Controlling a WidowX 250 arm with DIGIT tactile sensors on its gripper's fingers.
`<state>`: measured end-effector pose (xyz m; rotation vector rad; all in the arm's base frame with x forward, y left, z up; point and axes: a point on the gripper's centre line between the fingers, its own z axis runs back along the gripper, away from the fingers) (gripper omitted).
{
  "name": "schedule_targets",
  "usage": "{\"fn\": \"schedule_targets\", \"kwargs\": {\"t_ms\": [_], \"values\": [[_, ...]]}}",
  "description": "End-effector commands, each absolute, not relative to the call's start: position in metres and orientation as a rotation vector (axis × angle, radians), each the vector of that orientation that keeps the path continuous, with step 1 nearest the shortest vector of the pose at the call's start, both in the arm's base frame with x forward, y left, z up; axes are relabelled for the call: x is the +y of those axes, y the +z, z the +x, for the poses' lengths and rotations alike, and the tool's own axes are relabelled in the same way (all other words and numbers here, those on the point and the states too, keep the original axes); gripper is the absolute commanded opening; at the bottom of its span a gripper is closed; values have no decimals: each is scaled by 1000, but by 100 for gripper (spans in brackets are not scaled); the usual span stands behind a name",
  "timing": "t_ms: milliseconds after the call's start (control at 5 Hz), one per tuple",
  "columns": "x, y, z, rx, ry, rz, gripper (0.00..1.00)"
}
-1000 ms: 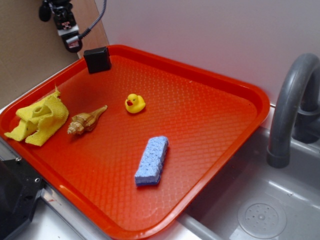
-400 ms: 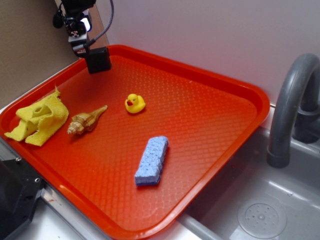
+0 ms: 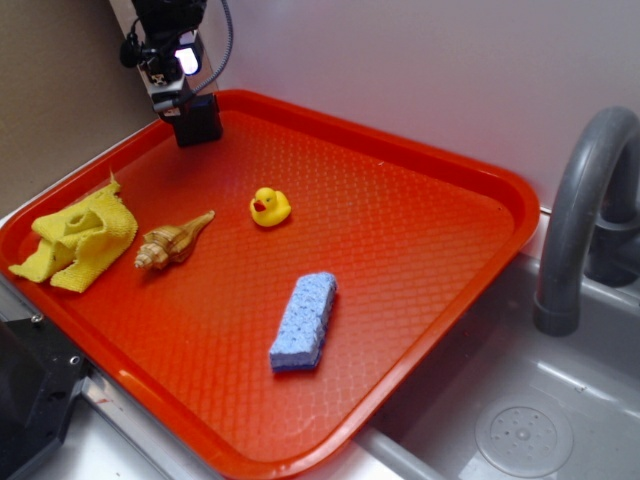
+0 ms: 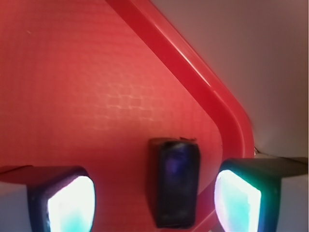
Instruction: Grab the black box.
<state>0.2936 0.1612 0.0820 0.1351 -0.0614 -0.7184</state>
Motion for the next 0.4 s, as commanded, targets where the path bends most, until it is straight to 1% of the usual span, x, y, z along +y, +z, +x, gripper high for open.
{"fn": "schedule_targets", "kwargs": {"t_ms": [0,200], "values": [[185,87,304,-50,-752,162,100],[188,84,303,-20,-757,164,100]]}}
